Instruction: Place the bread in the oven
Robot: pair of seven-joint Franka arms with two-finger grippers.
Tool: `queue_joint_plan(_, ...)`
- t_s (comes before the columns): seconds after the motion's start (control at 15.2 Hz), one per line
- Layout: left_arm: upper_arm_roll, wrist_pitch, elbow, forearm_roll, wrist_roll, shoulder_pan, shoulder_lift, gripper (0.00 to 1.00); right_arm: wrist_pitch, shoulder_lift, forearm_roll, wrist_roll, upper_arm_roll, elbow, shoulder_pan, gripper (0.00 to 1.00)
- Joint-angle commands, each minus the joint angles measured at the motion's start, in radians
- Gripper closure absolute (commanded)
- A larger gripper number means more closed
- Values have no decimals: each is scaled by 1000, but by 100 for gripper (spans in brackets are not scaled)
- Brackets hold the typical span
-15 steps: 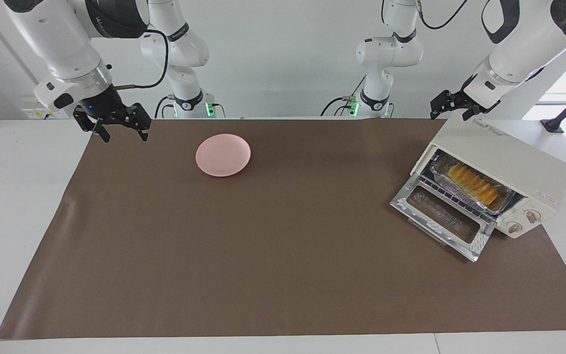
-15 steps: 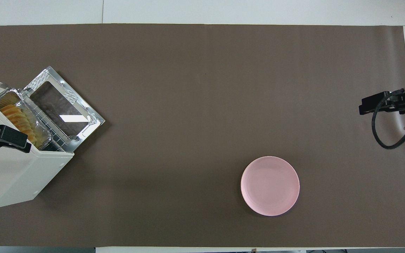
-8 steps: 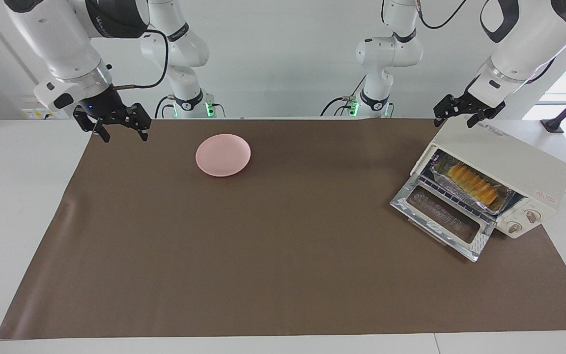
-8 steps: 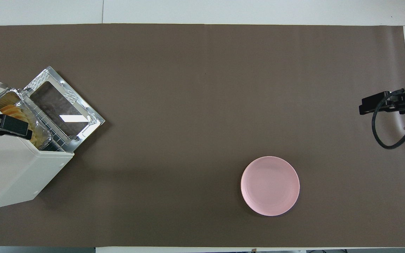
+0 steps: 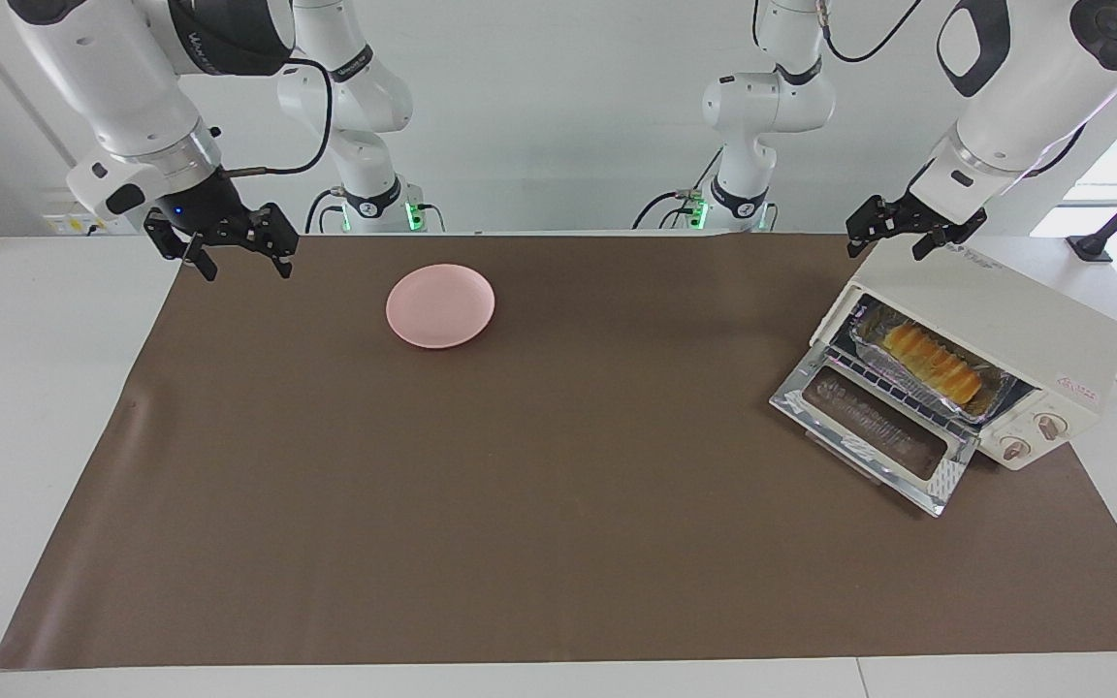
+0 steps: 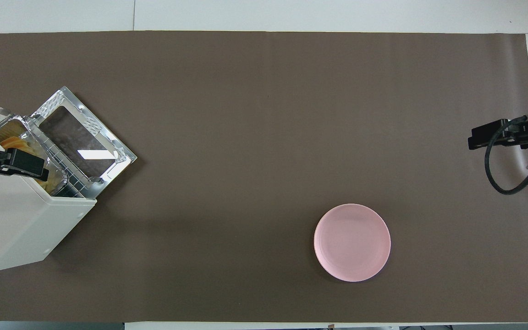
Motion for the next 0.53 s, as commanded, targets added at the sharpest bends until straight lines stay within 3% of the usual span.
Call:
queue_joint_plan(0.0, -2, 29, 6, -2, -55, -4, 4, 0, -7, -18, 2, -26, 7, -15, -12, 0)
queue_joint_plan(0.46, -2, 98, -1, -2, -49, -2, 4, 0, -7, -17, 3, -26, 7, -15, -12, 0)
